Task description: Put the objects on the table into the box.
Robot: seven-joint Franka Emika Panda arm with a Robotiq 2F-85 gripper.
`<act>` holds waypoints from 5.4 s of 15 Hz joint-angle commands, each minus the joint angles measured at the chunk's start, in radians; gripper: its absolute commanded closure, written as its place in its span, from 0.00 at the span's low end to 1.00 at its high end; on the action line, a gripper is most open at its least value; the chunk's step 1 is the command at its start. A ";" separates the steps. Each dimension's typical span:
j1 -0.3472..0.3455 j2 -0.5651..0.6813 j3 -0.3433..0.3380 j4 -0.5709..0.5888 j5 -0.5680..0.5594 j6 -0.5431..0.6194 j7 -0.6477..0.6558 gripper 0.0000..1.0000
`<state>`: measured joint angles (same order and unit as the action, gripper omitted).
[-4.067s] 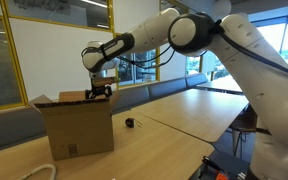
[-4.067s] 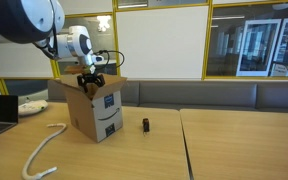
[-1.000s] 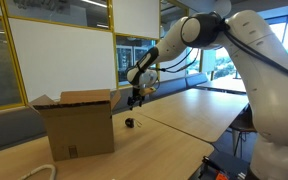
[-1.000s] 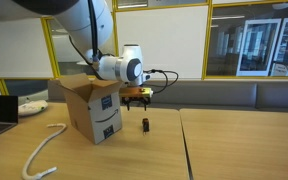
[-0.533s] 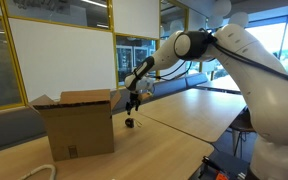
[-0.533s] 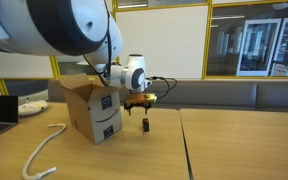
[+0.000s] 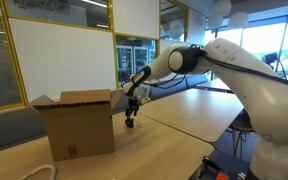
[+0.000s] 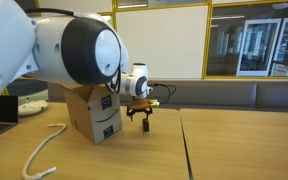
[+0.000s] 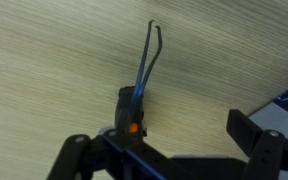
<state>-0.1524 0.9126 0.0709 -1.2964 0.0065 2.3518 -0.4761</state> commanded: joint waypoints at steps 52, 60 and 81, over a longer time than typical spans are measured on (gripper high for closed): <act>0.035 0.311 -0.012 0.351 -0.233 0.118 -0.195 0.82; 0.034 0.186 -0.045 0.208 -0.245 0.098 -0.142 0.86; 0.254 -0.658 -0.181 -0.499 -0.516 0.121 0.449 0.86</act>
<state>0.0303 0.4022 -0.0823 -1.6896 -0.4105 2.4663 -0.1501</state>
